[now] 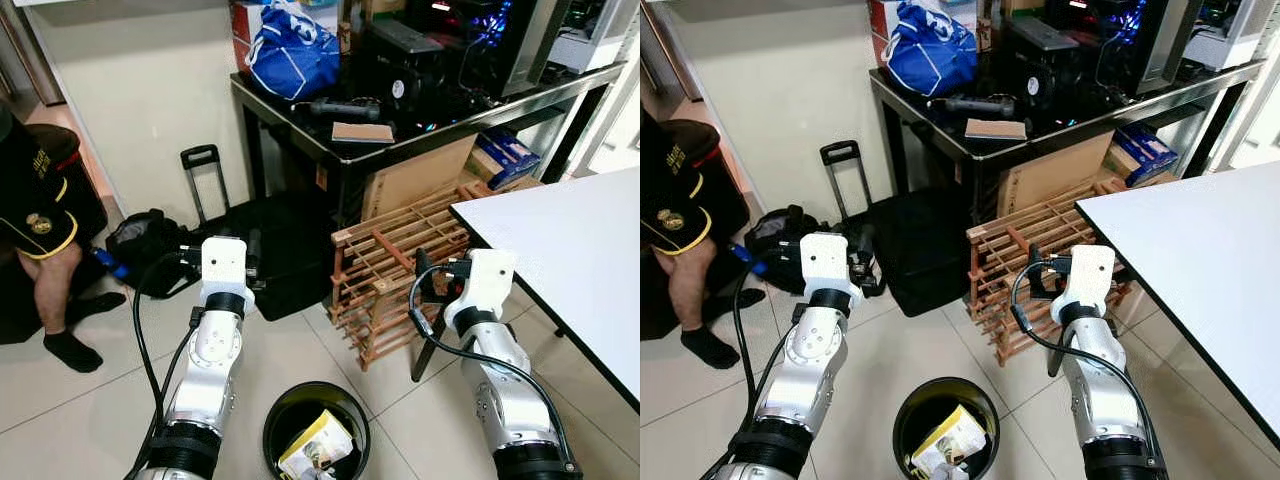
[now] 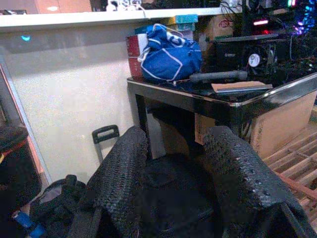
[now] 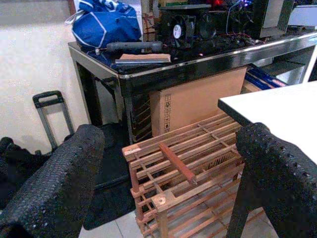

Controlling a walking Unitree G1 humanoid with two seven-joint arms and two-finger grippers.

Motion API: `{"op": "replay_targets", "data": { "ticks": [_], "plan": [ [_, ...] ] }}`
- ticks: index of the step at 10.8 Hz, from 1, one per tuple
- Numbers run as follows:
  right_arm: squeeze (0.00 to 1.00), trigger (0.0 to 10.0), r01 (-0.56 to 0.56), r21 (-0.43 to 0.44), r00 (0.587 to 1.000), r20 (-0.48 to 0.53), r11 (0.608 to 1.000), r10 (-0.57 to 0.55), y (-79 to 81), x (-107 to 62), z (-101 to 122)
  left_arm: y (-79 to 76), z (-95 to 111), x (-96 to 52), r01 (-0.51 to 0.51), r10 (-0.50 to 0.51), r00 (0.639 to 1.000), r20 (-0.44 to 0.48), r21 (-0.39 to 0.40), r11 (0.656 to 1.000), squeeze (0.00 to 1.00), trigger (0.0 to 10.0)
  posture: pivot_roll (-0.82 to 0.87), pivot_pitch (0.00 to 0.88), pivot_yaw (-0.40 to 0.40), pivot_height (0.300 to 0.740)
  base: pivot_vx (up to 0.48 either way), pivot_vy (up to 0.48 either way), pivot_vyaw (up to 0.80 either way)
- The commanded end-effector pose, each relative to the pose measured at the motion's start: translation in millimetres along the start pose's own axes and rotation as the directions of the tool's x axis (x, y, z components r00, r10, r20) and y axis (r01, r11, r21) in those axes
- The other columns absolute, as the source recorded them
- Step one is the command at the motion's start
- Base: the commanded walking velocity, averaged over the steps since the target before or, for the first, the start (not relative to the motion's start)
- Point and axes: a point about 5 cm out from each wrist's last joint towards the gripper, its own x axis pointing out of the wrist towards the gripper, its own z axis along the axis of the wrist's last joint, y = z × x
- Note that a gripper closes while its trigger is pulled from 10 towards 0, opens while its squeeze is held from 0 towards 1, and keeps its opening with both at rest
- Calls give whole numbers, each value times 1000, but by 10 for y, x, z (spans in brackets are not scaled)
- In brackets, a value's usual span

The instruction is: Picking trash to rubbish bin

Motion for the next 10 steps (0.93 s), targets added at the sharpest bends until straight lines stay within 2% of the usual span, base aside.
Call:
{"op": "replay_targets", "data": {
  "ticks": [1,6,10],
  "plan": [
    [0,10000,-9,-6,1000,3,1000,9,4,6,28,0,12,-10,-12,12,1000,3,4,1000,0,10000,-69,73,35,740,0,0,0],
    [0,10000,-13,-6,1000,-6,1000,13,7,2,22,-12,13,-16,-19,19,1000,0,-13,1000,0,10000,-69,80,33,740,0,0,0],
    [0,10000,-20,-5,1000,-12,1000,20,23,4,10,-17,14,-15,-19,19,1000,-2,-19,1000,0,10000,-67,82,34,740,-284,0,0]
  ]
}}
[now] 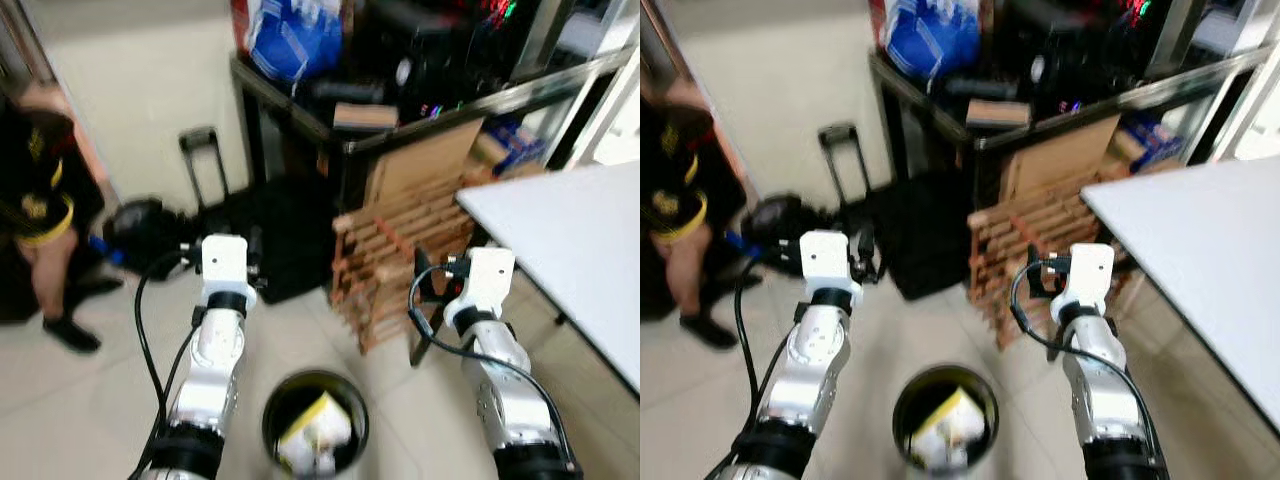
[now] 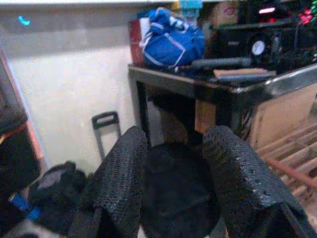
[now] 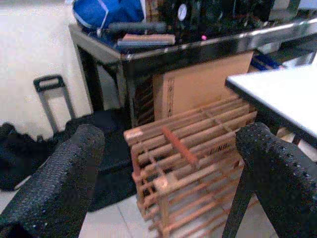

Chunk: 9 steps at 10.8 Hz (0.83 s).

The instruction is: Picking trash to rubbish bin

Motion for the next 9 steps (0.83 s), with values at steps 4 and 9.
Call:
{"op": "replay_targets", "data": {
  "ticks": [4,9],
  "plan": [
    [0,10000,-15,-4,1000,-6,1000,15,24,-2,2,11,-9,-14,-18,18,1000,-8,-5,1000,0,10000,-69,76,32,740,-324,0,0],
    [0,10000,-23,-6,1000,-8,1000,23,39,3,3,9,-5,-9,-19,19,1000,-8,-1,1000,0,10000,-74,68,33,740,-262,0,0]
  ]
}}
